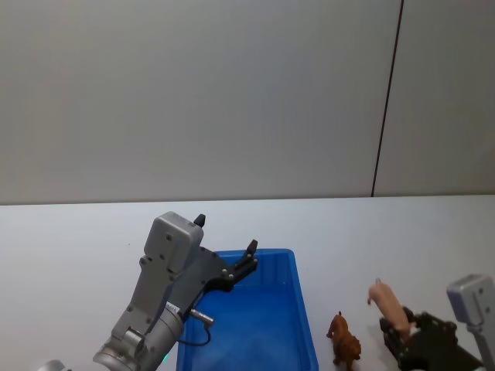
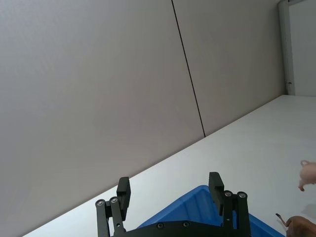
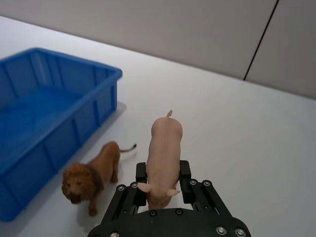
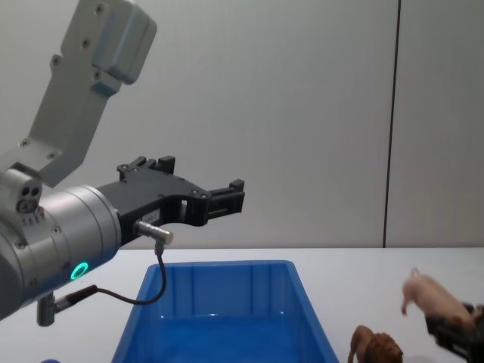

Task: Pick up the two dolls from the table and place them into the box.

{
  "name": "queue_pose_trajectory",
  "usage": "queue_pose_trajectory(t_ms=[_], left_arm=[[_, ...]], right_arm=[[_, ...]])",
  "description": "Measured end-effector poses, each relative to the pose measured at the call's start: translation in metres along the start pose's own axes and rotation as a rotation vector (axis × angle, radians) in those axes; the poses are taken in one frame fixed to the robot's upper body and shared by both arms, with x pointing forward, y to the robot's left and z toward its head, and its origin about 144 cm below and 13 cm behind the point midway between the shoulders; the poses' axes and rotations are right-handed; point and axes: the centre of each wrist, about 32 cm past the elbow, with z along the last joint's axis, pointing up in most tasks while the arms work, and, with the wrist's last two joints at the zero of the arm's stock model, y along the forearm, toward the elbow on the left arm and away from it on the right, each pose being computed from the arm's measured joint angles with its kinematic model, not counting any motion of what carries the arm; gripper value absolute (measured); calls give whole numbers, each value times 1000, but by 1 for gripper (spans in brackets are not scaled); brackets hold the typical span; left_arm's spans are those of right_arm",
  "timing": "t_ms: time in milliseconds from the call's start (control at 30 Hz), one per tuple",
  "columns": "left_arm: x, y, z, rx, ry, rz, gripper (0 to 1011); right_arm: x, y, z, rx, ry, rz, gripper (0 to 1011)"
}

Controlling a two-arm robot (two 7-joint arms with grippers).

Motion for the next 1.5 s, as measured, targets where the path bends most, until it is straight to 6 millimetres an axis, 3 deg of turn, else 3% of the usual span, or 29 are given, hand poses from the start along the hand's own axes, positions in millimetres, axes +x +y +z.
queue_pose_trajectory(t_ms=[600, 933, 1133, 1167, 1300, 1367, 1433, 1500], left_arm=[[0, 0, 0, 0, 0, 0, 1001], [0, 0, 0, 0, 0, 0, 1001], [0, 0, 0, 0, 0, 0, 1001], [0, 0, 0, 0, 0, 0, 1001], [0, 0, 0, 0, 0, 0, 1001], [0, 0, 0, 0, 0, 0, 1001], [0, 0, 0, 0, 0, 0, 1001], [0, 0, 0, 0, 0, 0, 1001]], right_arm=[[3, 26, 54, 134, -88, 172, 369], [-4, 50, 71, 100, -87, 309, 372], [-14, 64, 75, 73, -85, 391, 547], [-16, 66, 76, 70, -86, 405, 616], [-20, 70, 78, 69, -90, 430, 736], [-21, 70, 78, 69, -91, 434, 748], [-22, 70, 78, 72, -96, 442, 864], [-22, 69, 79, 76, -100, 442, 900]])
